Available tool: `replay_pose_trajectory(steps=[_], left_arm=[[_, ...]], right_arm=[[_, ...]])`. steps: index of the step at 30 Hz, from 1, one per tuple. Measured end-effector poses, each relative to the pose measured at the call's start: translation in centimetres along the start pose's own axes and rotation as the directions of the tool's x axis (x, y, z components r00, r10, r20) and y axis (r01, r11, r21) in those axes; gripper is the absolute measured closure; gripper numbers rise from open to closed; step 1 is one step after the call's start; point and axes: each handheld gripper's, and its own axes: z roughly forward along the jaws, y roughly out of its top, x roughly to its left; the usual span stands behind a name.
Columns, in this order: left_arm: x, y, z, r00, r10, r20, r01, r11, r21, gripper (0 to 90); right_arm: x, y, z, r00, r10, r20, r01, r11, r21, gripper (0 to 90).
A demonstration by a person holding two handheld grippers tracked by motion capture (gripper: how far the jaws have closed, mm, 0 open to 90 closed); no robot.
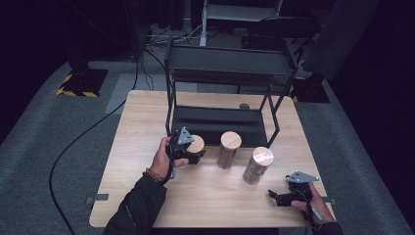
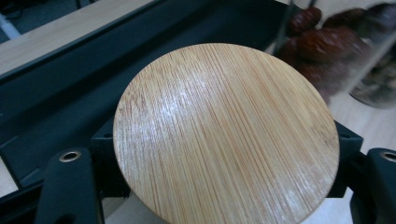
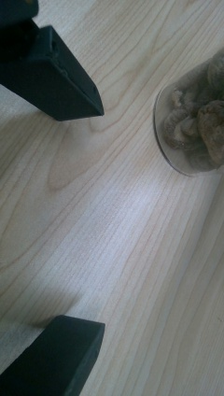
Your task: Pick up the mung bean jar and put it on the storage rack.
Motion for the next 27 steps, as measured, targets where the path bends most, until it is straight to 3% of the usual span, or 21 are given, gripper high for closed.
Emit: replay_pose_trajectory(steps=[27], left_arm=[[1.2,2.3,3.0,0.9975,-0.047,-0.052,0.047,0.9989,0.0,25.2]], right_arm=[[0.0,0.0,0.0,1.0,0.0,0.0,0.0,1.0,0.0,0.0]])
